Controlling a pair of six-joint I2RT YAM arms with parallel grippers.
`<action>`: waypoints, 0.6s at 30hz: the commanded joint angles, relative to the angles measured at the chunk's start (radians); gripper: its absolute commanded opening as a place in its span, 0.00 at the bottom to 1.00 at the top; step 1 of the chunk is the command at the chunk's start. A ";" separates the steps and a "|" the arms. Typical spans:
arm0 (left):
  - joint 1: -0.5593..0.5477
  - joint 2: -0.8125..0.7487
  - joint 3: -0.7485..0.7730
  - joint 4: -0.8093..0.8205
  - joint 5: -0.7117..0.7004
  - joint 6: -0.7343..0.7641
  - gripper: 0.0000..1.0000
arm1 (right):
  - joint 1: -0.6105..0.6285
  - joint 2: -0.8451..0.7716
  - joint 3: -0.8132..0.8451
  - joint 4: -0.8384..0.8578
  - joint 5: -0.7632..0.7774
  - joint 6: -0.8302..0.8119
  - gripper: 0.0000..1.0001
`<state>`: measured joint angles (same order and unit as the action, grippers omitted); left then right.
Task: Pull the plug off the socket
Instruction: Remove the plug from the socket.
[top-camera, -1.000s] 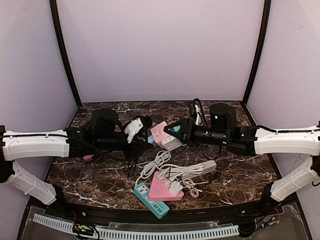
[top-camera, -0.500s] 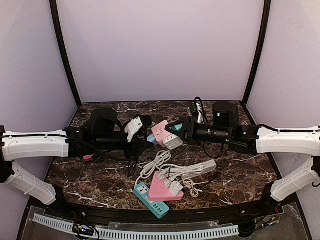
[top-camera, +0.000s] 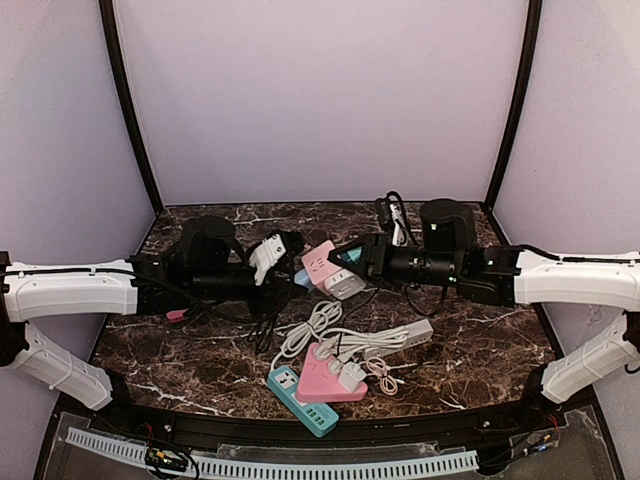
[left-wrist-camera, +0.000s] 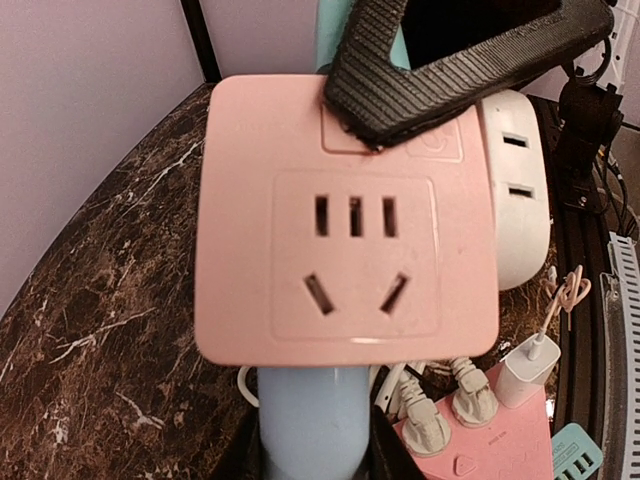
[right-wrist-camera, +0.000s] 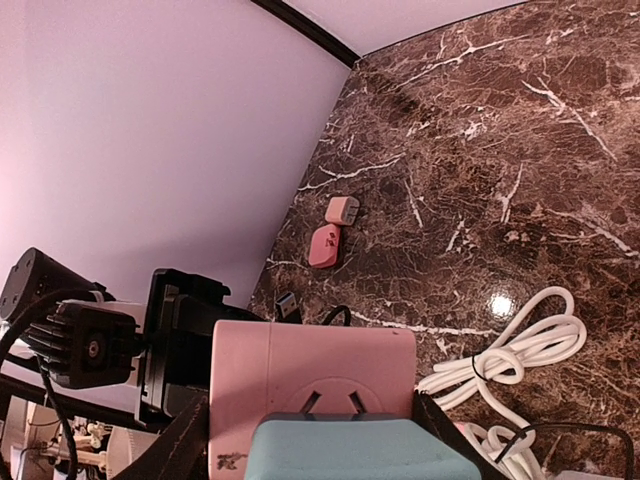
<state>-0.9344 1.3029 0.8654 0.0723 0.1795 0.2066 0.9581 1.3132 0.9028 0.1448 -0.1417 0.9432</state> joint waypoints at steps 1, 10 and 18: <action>-0.005 -0.023 0.020 -0.026 0.030 -0.002 0.01 | 0.037 0.002 0.085 -0.048 0.130 -0.073 0.00; -0.005 -0.029 0.023 -0.034 0.016 0.003 0.01 | 0.094 0.051 0.186 -0.197 0.280 -0.151 0.00; -0.005 -0.031 0.019 -0.033 0.014 0.011 0.01 | 0.074 0.043 0.196 -0.197 0.217 -0.152 0.00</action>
<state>-0.9333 1.3029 0.8654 0.0536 0.1612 0.2096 1.0534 1.3560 1.0615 -0.0681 0.0582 0.8413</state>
